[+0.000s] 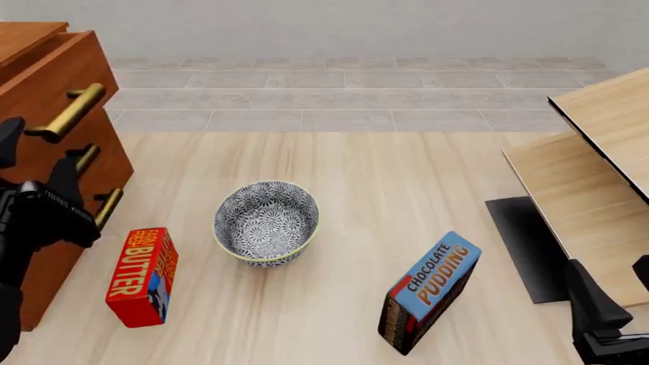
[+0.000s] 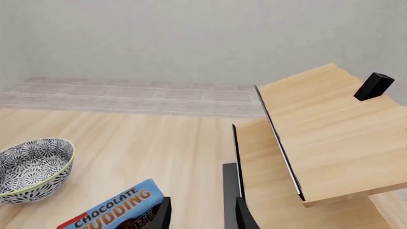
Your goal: Close the top drawer of the cabinet.
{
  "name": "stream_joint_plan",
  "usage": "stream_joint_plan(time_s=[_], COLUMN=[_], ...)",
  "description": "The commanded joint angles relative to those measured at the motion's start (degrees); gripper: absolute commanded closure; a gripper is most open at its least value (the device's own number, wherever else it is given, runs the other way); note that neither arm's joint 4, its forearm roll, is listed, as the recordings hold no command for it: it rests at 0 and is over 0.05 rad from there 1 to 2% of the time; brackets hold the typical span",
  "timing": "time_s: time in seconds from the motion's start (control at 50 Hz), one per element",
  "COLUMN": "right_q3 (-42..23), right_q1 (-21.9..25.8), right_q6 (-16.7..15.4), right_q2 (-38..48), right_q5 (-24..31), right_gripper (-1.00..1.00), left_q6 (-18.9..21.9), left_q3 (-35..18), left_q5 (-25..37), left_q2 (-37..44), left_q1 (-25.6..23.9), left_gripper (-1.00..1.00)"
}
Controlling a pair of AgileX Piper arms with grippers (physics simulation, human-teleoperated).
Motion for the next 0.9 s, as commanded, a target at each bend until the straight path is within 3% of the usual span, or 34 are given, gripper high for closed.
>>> stream_joint_plan(time_s=[0.02, 0.9], right_q3=[-0.01, 0.02], right_q1=[-0.39, -0.27], right_q6=[-0.1, -0.13], right_q2=[0.0, 0.0], right_q5=[-0.19, 0.07], right_gripper=[-1.0, -1.0], left_q6=[-0.25, -0.37], left_q3=[0.12, -0.05], left_q5=[-0.36, -0.36], left_q2=[0.11, 1.32], left_q1=[2.42, 5.07], left_gripper=[-1.0, -1.0])
